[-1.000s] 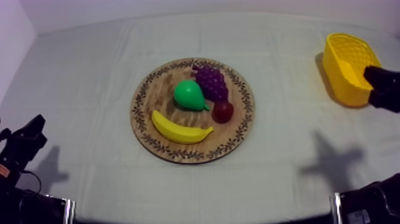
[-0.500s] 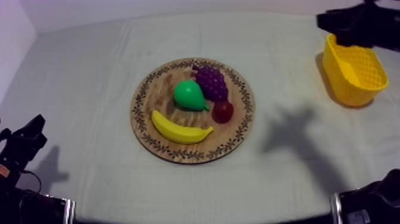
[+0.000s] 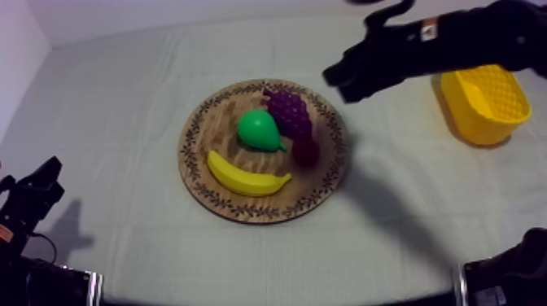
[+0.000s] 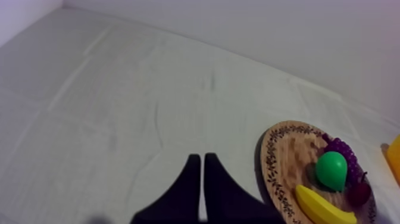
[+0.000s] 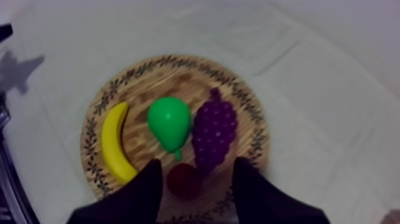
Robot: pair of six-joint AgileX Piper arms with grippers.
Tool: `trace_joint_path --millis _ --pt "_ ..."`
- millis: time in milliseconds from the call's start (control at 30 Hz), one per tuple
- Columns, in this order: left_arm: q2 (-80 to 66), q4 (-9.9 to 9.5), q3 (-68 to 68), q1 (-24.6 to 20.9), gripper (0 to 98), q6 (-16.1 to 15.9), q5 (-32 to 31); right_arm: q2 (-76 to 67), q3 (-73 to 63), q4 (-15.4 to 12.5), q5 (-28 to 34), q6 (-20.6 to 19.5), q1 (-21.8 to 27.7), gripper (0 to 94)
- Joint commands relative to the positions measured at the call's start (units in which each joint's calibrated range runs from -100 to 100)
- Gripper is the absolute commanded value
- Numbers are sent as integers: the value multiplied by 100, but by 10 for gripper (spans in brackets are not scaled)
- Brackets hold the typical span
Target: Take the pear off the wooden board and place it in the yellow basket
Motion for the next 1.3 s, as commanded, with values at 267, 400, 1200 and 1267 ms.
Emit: trace_joint_path --millis 267,400,1200,1267 --pt "0 -2 2 1 1 1 1 1784 -439 -195 -710 22 -332 481" --pt "0 -2 2 1 1 1 1 2304 -733 -221 -820 41 -386 488" --pt "0 -2 2 1 1 1 1 4227 -2080 297 -898 -335 -580 523" --pt "0 -2 2 1 1 1 1 4342 -2143 390 -914 -408 -580 526"
